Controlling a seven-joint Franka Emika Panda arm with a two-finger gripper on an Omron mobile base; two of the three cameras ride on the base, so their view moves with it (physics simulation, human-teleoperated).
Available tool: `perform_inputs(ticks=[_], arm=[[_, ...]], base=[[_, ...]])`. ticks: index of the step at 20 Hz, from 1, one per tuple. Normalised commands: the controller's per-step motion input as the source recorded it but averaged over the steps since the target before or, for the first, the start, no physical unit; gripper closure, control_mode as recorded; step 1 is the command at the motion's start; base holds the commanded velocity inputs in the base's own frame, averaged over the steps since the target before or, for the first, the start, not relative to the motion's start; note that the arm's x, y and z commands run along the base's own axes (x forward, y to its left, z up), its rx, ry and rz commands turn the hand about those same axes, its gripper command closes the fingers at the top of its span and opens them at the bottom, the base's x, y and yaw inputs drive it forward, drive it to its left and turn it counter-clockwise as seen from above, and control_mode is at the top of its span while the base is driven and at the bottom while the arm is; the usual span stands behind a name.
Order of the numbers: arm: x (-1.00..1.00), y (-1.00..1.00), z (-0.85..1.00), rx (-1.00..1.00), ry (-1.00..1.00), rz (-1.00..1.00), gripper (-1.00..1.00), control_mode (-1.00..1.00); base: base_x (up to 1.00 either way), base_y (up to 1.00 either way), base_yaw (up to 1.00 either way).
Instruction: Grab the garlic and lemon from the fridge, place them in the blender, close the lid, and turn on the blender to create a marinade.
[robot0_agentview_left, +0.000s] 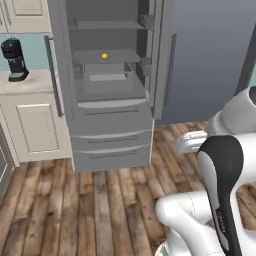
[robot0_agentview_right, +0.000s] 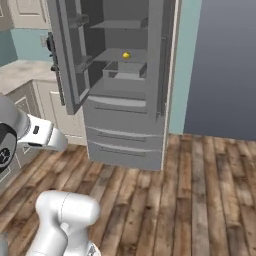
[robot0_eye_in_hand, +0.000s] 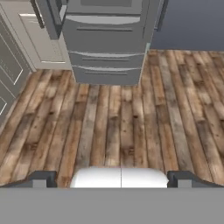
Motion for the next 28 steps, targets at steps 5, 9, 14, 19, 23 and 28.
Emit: perform_inputs(ticks=[5, 9, 14, 19, 23, 28], arm=[[0.0, 0.0, 0.0, 0.0, 0.0, 0.0, -1.0, 1.0], [0.0, 0.0, 0.0, 0.0, 0.0, 0.0, -1.0, 1.0], [0.0, 0.0, 0.0, 0.0, 0.0, 0.0, -1.0, 1.0], [0.0, 0.0, 0.0, 0.0, 0.0, 0.0, -1.0, 1.0], [0.0, 0.0, 0.0, 0.0, 0.0, 0.0, -1.0, 1.0], [0.0, 0.0, 0.0, 0.0, 0.0, 0.0, -1.0, 1.0]], base=[[1.0, 0.45, 0.0], [0.99, 0.18, 0.0], [0.98, 0.12, 0.0], [0.96, 0.25, 0.0], [0.77, 0.26, 0.0], [0.64, 0.45, 0.0]])
